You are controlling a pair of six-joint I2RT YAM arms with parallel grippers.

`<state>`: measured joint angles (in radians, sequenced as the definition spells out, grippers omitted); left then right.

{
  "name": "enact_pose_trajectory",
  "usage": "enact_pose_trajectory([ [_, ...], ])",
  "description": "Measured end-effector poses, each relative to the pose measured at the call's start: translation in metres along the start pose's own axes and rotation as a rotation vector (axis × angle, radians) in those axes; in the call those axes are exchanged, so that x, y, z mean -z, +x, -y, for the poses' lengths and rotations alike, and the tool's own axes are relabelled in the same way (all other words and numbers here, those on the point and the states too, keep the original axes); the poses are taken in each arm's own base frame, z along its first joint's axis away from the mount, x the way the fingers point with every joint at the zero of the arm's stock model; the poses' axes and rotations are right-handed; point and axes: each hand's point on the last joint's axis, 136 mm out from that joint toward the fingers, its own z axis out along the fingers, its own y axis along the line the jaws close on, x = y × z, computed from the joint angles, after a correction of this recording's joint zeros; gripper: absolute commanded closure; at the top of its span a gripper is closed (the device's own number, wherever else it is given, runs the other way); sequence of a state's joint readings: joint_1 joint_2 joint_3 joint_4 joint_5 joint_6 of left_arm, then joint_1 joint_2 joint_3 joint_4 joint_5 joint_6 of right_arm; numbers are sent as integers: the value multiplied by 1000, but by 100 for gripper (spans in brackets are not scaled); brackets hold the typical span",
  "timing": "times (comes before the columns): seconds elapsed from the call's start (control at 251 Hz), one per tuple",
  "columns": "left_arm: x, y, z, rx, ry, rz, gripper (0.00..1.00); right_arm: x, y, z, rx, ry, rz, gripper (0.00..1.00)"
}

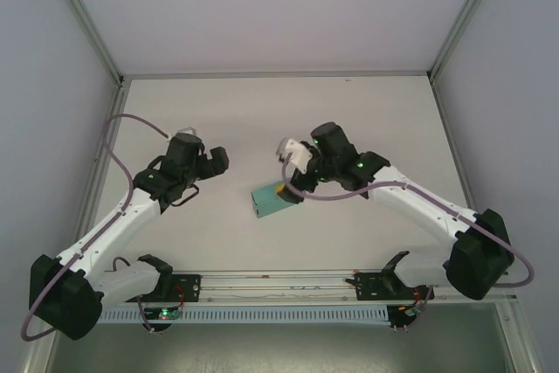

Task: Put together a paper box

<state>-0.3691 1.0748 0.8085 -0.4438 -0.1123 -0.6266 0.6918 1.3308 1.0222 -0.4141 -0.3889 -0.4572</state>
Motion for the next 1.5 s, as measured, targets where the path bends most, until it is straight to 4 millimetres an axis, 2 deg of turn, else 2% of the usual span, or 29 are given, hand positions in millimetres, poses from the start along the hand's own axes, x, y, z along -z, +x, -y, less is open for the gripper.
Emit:
enact_pose_trajectory([
  [0.084, -1, -3, -19, 31, -54, -4, 0, -10, 2, -19, 199, -86, -79, 2],
  [0.184, -1, -5, -34, 53, -90, -3, 0, -26, 10, -28, 357, -151, -169, 2],
  [0.443, 10, 3, -58, 69, -147, 1, 0, -69, 46, -8, 518, -171, -404, 5],
  [0.611, 14, 8, -64, 73, -161, 1, 0, -91, 69, -1, 557, -163, -513, 14],
  [0.694, 17, 8, -65, 72, -160, 6, 0, -96, 77, 0, 564, -160, -545, 23],
  [0.754, 19, 9, -66, 73, -159, 12, 0, -98, 78, 1, 577, -149, -555, 36],
  [0.79, 20, 9, -66, 72, -158, 16, 0, -98, 78, 3, 578, -136, -558, 38],
  [0.834, 21, 9, -66, 72, -157, 19, 0, -100, 76, 6, 573, -111, -555, 45],
  [0.878, 22, 8, -66, 73, -154, 24, 0, -102, 74, 9, 574, -91, -553, 46],
  [0.946, 24, 7, -65, 74, -149, 30, 0, -103, 71, 16, 573, -48, -547, 51],
  [1.006, 25, 7, -65, 74, -147, 34, 0, -103, 67, 23, 573, 4, -543, 51],
  [1.049, 25, 7, -65, 74, -147, 34, 0, -103, 63, 30, 578, 49, -537, 56],
  [1.309, 26, 6, -65, 73, -145, 37, 0, -98, 32, 94, 571, 463, -486, 55],
  [1.441, 29, 5, -64, 74, -137, 49, 0, -106, 42, 123, 545, 598, -506, 54],
  [1.5, 29, 5, -64, 74, -135, 52, 0, -110, 53, 130, 528, 618, -525, 48],
])
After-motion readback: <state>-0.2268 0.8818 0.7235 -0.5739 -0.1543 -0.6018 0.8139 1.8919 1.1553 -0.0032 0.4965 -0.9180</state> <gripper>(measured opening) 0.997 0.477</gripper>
